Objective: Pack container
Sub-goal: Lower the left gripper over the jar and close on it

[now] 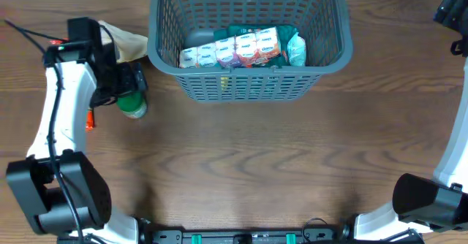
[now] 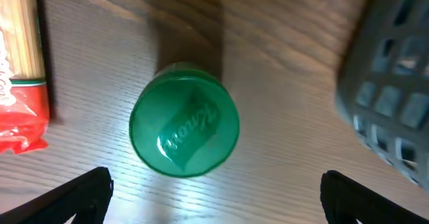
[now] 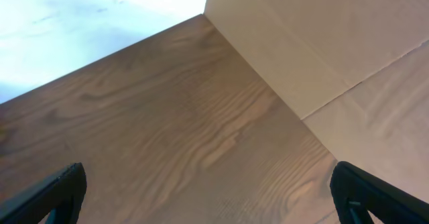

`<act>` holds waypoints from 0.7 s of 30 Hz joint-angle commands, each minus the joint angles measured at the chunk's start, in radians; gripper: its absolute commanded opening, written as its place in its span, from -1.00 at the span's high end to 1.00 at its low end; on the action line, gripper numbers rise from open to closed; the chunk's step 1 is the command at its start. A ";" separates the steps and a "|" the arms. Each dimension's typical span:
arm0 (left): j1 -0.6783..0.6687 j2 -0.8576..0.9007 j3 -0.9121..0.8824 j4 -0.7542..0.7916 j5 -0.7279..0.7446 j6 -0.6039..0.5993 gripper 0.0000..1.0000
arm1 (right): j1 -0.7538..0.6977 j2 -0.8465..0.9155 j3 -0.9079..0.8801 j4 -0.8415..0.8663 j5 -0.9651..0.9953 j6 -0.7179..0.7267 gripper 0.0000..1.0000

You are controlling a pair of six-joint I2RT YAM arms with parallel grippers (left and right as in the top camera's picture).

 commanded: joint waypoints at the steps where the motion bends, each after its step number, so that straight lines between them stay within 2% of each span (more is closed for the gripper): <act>1: -0.006 0.024 -0.014 0.002 -0.067 0.009 -0.97 | -0.007 -0.009 0.011 -0.001 0.010 0.014 -0.98; 21: -0.004 0.159 -0.018 0.051 -0.066 0.010 -0.97 | -0.007 -0.009 0.011 0.000 0.010 0.014 -0.98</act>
